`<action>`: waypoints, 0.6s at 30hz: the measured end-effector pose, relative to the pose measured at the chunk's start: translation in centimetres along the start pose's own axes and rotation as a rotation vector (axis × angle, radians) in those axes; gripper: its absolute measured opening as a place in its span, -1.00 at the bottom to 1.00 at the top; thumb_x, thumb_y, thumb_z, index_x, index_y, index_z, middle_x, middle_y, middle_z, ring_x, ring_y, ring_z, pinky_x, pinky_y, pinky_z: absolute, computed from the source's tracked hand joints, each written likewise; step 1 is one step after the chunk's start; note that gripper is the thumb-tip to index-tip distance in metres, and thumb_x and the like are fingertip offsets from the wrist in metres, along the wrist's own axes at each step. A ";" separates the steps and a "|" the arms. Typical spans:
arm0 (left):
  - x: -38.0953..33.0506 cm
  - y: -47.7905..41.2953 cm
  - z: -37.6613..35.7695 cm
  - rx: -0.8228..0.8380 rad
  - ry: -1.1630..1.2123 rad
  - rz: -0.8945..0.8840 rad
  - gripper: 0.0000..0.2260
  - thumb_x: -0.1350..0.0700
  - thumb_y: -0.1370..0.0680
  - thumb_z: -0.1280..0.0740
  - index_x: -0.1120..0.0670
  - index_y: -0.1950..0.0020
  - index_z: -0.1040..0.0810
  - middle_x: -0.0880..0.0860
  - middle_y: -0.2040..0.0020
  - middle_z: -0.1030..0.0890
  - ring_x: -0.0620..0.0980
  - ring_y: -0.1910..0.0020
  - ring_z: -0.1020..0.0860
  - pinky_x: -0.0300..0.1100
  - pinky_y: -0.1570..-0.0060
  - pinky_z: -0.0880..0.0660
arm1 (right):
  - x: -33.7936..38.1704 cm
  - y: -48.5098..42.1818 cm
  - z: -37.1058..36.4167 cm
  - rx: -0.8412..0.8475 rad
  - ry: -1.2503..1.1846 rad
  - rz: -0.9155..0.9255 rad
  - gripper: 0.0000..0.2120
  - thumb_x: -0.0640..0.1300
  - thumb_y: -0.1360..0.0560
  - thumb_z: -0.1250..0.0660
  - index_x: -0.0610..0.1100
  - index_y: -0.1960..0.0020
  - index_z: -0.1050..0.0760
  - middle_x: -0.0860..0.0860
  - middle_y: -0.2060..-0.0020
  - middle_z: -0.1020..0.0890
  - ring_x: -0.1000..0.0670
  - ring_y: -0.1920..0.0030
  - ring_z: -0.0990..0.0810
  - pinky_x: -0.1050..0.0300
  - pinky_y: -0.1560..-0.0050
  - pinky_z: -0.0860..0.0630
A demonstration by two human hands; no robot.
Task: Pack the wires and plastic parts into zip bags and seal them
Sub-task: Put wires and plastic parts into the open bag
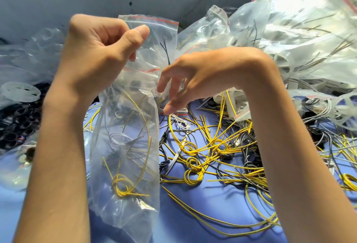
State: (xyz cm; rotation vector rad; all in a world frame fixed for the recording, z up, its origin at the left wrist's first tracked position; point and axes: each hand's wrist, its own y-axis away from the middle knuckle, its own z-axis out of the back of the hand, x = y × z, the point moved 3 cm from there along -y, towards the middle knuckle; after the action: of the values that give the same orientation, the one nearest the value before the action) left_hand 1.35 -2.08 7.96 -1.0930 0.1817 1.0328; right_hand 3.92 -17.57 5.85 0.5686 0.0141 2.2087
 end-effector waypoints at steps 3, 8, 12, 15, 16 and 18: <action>-0.1 0.0 -0.2 0.013 0.005 -0.009 -0.65 0.02 -0.54 -0.32 0.04 0.45 -0.42 -0.07 0.57 -0.37 -0.19 0.59 -0.22 -0.38 0.52 -0.12 | 0.0 0.2 0.0 -0.013 0.000 -0.004 -0.56 0.30 -0.34 -0.38 0.16 -0.14 -0.49 0.13 0.09 -0.68 0.13 0.06 -0.64 0.13 0.02 -0.54; -0.4 0.0 -0.9 0.039 0.009 -0.039 -0.63 0.04 -0.55 -0.33 0.02 0.46 -0.41 -0.12 0.61 -0.33 -0.19 0.59 -0.20 -0.39 0.53 -0.09 | 0.5 0.6 0.2 -0.017 -0.005 -0.010 -0.73 0.27 -0.40 -0.34 0.14 0.02 -0.50 0.10 0.11 -0.70 0.14 0.09 -0.65 0.18 0.11 -0.49; -0.4 0.0 -1.3 0.064 0.004 -0.055 -0.63 0.05 -0.55 -0.33 0.02 0.46 -0.40 -0.13 0.62 -0.33 -0.20 0.59 -0.21 -0.42 0.53 -0.09 | 0.8 0.9 0.2 -0.040 0.019 -0.015 -0.78 0.25 -0.42 -0.34 0.13 0.21 -0.44 0.14 0.13 -0.69 0.22 0.19 -0.61 0.28 0.30 -0.37; -0.4 -0.1 -1.5 0.072 0.006 -0.059 -0.63 0.05 -0.55 -0.33 0.02 0.46 -0.40 -0.13 0.61 -0.32 -0.20 0.60 -0.22 -0.42 0.53 -0.09 | 0.9 0.9 0.3 -0.056 0.048 -0.020 -0.76 0.26 -0.42 -0.33 0.12 0.25 -0.42 0.15 0.12 -0.68 0.22 0.19 -0.60 0.27 0.33 -0.34; -0.3 -0.1 -1.5 0.074 0.006 -0.060 -0.63 0.05 -0.55 -0.33 0.03 0.46 -0.41 -0.13 0.61 -0.33 -0.20 0.59 -0.22 -0.42 0.53 -0.09 | 0.9 0.9 0.3 -0.060 0.049 -0.019 -0.75 0.26 -0.42 -0.33 0.12 0.25 -0.42 0.15 0.12 -0.68 0.22 0.19 -0.60 0.28 0.33 -0.34; -0.3 -0.1 -1.5 0.076 0.004 -0.060 -0.64 0.05 -0.55 -0.32 0.03 0.45 -0.42 -0.13 0.61 -0.33 -0.20 0.59 -0.22 -0.41 0.53 -0.09 | 0.9 1.0 0.3 -0.063 0.041 -0.017 -0.75 0.26 -0.42 -0.34 0.12 0.25 -0.41 0.16 0.13 -0.68 0.24 0.21 -0.60 0.28 0.33 -0.35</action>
State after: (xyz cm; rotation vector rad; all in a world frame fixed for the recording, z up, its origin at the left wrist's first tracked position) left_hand 1.77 -3.50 7.43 -1.0256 0.1889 0.9623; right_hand 2.84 -17.58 6.69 0.4864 -0.0290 2.1965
